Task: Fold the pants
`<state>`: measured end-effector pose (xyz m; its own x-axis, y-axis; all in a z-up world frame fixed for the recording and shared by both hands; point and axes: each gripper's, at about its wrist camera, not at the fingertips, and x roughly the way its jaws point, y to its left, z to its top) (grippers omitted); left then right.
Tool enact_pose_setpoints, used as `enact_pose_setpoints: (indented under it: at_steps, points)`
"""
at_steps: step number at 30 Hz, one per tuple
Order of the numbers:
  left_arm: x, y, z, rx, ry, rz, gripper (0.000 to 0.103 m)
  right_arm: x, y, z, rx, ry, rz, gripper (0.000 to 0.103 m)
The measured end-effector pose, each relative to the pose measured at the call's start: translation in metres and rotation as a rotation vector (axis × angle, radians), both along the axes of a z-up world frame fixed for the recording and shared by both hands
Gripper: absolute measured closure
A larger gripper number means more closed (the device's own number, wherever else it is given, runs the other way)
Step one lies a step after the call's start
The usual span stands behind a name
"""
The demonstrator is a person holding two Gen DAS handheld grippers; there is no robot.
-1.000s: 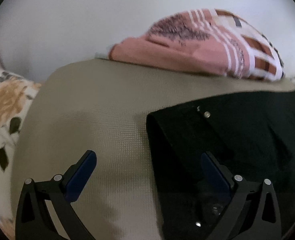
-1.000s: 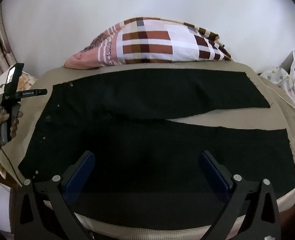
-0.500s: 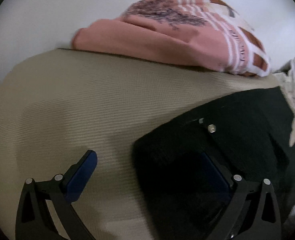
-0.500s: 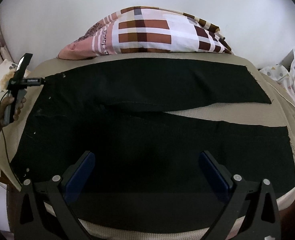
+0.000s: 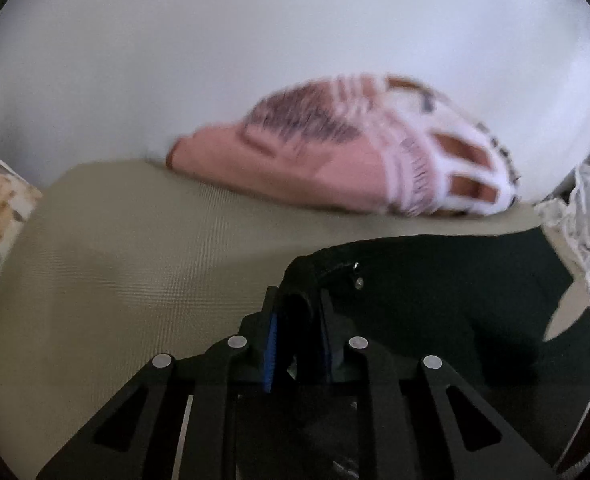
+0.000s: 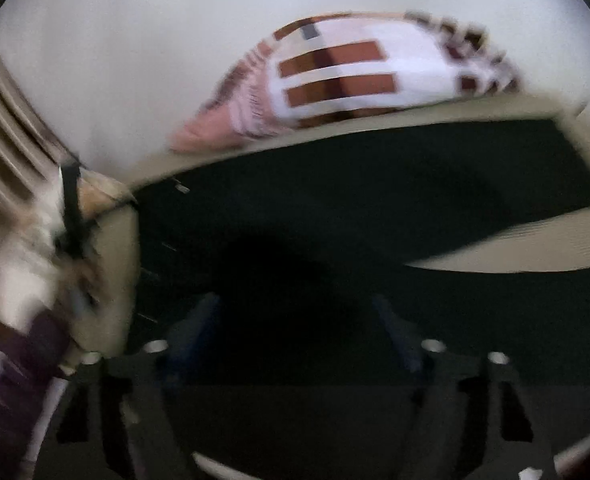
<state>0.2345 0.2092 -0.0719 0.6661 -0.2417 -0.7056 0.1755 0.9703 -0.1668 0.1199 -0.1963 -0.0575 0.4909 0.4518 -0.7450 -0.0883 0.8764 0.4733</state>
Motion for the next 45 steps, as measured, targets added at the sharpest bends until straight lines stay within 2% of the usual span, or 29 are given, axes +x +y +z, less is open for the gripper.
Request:
enact_pose_setpoints:
  at_steps: [2,4,6,11,14,18,19,20,21,22,24,26,30,34,37,40,45]
  points:
    - [-0.022,-0.006,0.012,-0.014,-0.035,-0.003,0.086,0.029,-0.010,-0.004,0.175,0.054,-0.011,0.051]
    - [-0.044,-0.009,0.022,-0.027,-0.070,-0.006,0.086,0.058,-0.012,-0.012,0.281,0.111,-0.004,0.060]
    - [-0.070,-0.016,0.029,-0.031,-0.104,-0.005,0.086,0.086,-0.010,-0.020,0.371,0.151,0.000,0.062]
    - [-0.115,-0.032,0.034,-0.067,-0.125,0.008,0.085,0.145,-0.010,-0.040,0.479,0.226,-0.035,0.062]
    - [-0.130,-0.033,0.033,-0.100,-0.110,0.023,0.085,0.166,-0.023,-0.064,0.590,0.305,-0.123,0.062]
    - [-0.140,-0.034,0.031,-0.136,-0.086,0.038,0.085,0.179,-0.033,-0.083,0.633,0.343,-0.195,0.062]
    - [-0.142,-0.034,0.030,-0.137,-0.082,0.039,0.085,0.181,-0.034,-0.085,0.616,0.343,-0.205,0.066]
    - [-0.143,-0.034,0.029,-0.139,-0.074,0.038,0.084,0.185,-0.034,-0.088,0.600,0.348,-0.211,0.082]
    - [-0.143,-0.035,0.028,-0.141,-0.067,0.038,0.084,0.188,-0.035,-0.092,0.588,0.359,-0.219,0.094]
    - [-0.145,-0.034,0.028,-0.140,-0.063,0.040,0.084,0.187,-0.038,-0.097,0.586,0.366,-0.239,0.096]
    - [-0.147,-0.034,0.028,-0.134,-0.053,0.047,0.084,0.180,-0.037,-0.098,0.589,0.323,-0.255,0.097]
    - [-0.153,-0.030,0.030,-0.133,-0.050,0.058,0.084,0.166,-0.032,-0.085,0.516,0.255,-0.235,0.098]
    - [-0.173,-0.020,0.027,-0.134,-0.009,0.076,0.084,0.117,-0.027,-0.066,0.465,0.192,-0.197,0.098]
    - [-0.200,-0.018,0.018,-0.107,0.047,0.092,0.084,0.057,-0.026,-0.068,0.445,0.199,-0.186,0.098]
    - [-0.222,-0.016,0.006,-0.103,0.096,0.106,0.084,0.015,-0.030,-0.080,0.450,0.244,-0.194,0.098]
    - [-0.240,-0.017,-0.004,-0.096,0.133,0.112,0.084,-0.016,-0.031,-0.095,0.433,0.282,-0.206,0.098]
    - [-0.261,-0.019,-0.022,-0.052,0.210,0.131,0.084,-0.059,-0.034,-0.123,0.460,0.356,-0.238,0.098]
